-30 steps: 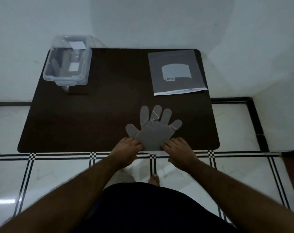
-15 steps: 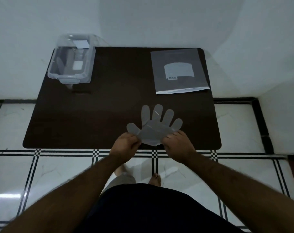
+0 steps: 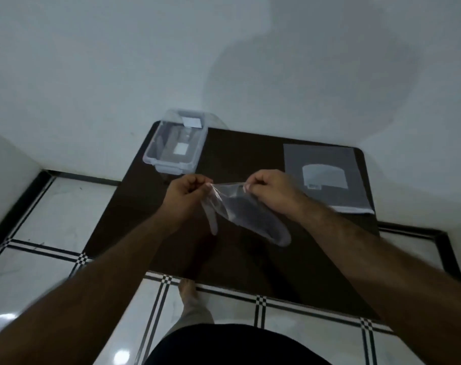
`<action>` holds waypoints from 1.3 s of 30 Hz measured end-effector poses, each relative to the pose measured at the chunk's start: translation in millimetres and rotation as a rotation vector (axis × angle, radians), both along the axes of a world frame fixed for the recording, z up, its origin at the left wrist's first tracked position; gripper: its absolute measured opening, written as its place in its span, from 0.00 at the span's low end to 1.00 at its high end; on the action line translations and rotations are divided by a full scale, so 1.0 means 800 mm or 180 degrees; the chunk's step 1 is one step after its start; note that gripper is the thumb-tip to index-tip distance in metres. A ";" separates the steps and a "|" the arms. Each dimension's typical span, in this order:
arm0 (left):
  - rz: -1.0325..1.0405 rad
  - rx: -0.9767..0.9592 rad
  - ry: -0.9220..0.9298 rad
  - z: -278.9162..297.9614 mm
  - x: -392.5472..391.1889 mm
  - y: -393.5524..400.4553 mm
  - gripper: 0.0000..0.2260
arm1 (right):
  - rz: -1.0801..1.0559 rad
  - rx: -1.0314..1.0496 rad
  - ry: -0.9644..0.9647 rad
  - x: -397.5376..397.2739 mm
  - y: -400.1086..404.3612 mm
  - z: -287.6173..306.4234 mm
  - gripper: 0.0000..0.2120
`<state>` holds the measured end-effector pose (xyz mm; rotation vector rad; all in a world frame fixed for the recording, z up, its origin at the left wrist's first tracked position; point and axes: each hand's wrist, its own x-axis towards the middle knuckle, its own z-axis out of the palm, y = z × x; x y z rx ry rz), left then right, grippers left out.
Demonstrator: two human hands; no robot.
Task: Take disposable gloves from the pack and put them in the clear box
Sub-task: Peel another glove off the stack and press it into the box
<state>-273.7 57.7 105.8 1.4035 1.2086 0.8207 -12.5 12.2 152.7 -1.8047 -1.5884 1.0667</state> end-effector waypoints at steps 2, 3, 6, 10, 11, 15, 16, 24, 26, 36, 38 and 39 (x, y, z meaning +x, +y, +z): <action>-0.0180 -0.0028 -0.0139 0.017 -0.010 0.027 0.05 | -0.0179 0.0009 0.0153 -0.003 0.026 0.018 0.06; -0.0219 -0.0036 -0.0170 0.030 -0.022 0.046 0.04 | -0.0184 -0.0003 0.0197 -0.013 0.048 0.028 0.06; -0.0250 -0.0004 0.0096 0.057 -0.068 0.121 0.04 | -0.0137 -0.0006 0.0127 -0.052 0.125 0.051 0.07; -0.0573 0.0178 0.0310 0.092 -0.124 0.227 0.05 | -0.0213 0.0067 -0.0018 -0.098 0.220 0.080 0.04; -0.0655 0.0165 0.0360 0.099 -0.134 0.250 0.06 | -0.0237 0.0042 -0.0033 -0.108 0.241 0.084 0.04; -0.1034 0.0028 0.0692 0.116 -0.165 0.337 0.10 | -0.0306 -0.0039 -0.0087 -0.145 0.314 0.088 0.05; -0.1121 -0.0004 0.0776 0.115 -0.170 0.358 0.11 | -0.0314 -0.0058 -0.0116 -0.152 0.331 0.085 0.05; -0.0500 0.0444 0.1190 0.076 -0.153 0.464 0.08 | -0.0902 -0.0144 0.0148 -0.191 0.422 0.055 0.04; -0.0319 0.0893 0.1406 0.072 -0.141 0.480 0.08 | -0.1071 0.0013 0.0235 -0.193 0.438 0.052 0.04; -0.0712 0.3117 0.1412 0.049 -0.157 0.456 0.08 | -0.0534 0.1033 -0.0054 -0.174 0.391 0.028 0.07; -0.1022 0.3258 0.1565 0.030 -0.164 0.447 0.09 | -0.0260 0.1087 -0.0328 -0.168 0.375 0.006 0.08; -0.1139 0.3303 0.1640 0.020 -0.167 0.443 0.10 | -0.0169 0.1067 -0.0447 -0.165 0.370 -0.005 0.09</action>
